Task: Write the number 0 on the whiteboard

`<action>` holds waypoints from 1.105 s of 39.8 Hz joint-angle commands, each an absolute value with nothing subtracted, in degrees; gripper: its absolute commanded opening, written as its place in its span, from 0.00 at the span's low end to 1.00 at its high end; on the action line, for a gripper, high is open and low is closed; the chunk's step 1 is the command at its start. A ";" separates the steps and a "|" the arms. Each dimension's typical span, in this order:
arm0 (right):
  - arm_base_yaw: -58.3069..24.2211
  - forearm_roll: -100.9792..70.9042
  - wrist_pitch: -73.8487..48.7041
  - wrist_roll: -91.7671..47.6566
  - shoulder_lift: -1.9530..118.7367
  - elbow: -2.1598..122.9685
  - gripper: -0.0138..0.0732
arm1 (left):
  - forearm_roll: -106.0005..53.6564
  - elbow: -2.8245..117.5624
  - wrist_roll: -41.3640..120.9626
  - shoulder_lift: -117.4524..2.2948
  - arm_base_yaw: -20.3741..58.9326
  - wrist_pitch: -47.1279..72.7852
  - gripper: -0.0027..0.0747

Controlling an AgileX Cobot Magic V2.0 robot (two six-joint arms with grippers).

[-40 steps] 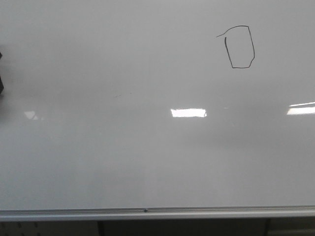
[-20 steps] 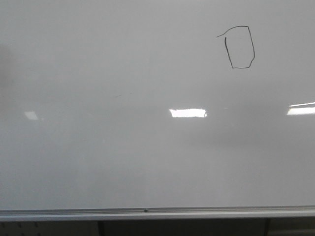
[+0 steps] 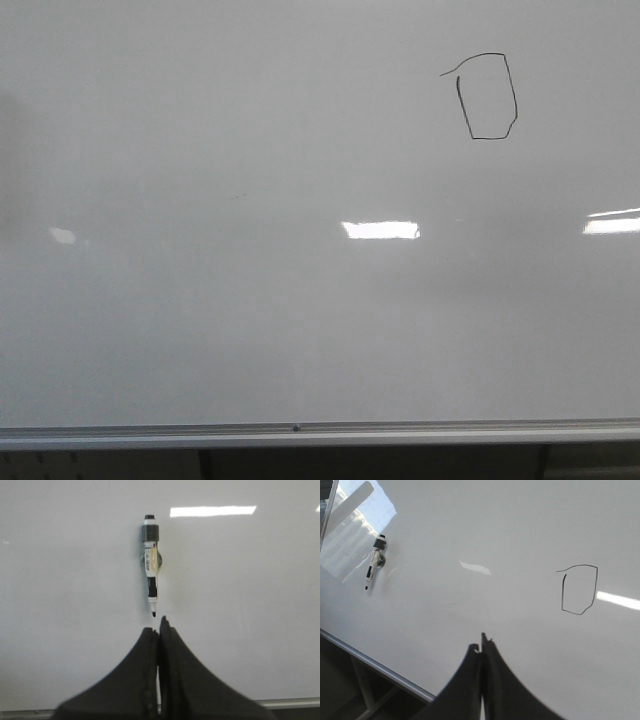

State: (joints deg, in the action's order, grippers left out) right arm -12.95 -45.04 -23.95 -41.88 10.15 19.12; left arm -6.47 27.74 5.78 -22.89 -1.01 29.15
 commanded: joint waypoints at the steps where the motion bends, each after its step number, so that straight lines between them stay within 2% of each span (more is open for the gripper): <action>1: -12.67 -46.20 -20.34 -41.90 10.64 20.58 0.08 | -7.09 29.15 5.68 -19.15 -1.11 25.36 0.01; 9: -12.67 -46.20 -20.34 -41.90 10.64 20.58 0.08 | -7.09 29.15 5.68 -13.83 -1.11 25.16 0.01; 34: -12.67 -46.20 -20.34 -41.90 10.64 20.58 0.08 | -7.09 29.15 5.68 -13.57 -1.11 24.09 0.01; 44: -12.67 -46.20 -20.34 -41.90 10.64 20.58 0.08 | -7.14 21.10 5.68 -6.22 -1.11 20.59 0.01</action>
